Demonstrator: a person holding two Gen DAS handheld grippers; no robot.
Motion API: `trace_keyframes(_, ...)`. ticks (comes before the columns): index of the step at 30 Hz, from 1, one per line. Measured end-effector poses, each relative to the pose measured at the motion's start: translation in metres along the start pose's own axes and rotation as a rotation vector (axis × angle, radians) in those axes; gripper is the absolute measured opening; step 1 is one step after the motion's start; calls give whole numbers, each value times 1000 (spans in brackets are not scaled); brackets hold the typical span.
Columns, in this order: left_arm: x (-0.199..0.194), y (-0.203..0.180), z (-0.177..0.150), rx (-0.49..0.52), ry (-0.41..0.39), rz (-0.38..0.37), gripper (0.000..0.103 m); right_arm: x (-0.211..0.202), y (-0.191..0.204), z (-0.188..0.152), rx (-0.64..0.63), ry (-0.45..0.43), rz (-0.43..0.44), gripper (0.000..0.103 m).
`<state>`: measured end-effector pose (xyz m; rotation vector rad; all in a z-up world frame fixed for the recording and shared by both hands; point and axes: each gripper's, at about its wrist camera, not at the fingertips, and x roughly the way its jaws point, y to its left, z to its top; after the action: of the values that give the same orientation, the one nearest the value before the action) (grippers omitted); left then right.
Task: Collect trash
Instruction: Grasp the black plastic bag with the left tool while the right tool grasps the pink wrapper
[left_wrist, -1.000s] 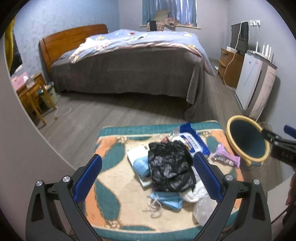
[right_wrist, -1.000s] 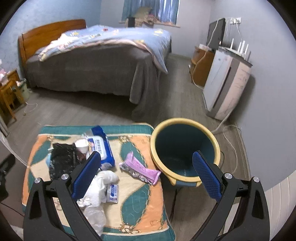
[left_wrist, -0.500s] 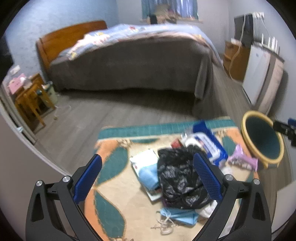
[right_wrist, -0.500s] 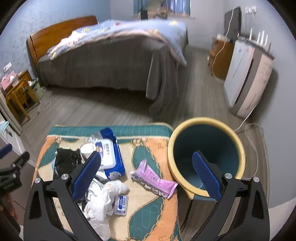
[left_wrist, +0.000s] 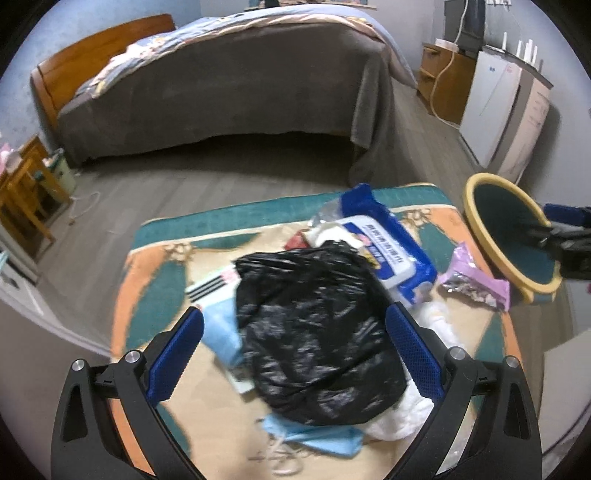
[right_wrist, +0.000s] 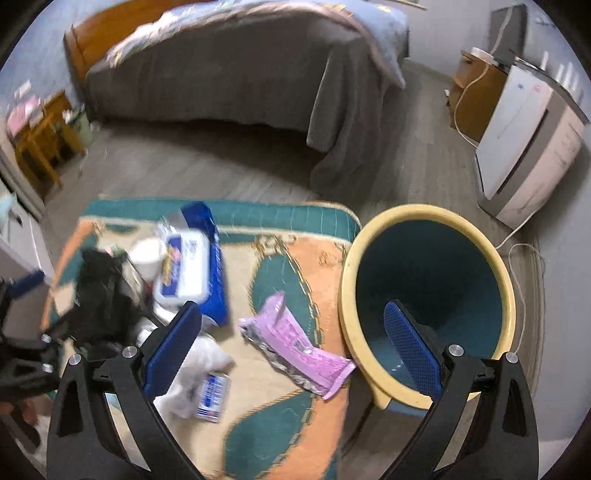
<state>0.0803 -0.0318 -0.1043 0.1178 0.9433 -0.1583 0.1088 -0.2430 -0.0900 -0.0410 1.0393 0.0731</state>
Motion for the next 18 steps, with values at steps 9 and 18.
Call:
trace_keyframes(9,22,-22,3,39,13,8,98,31,-2,-4,-59,52,48,96)
trace_keyframes(18,43,-29,1,76,55,47,91,64,12,-16,-153,123,60,80)
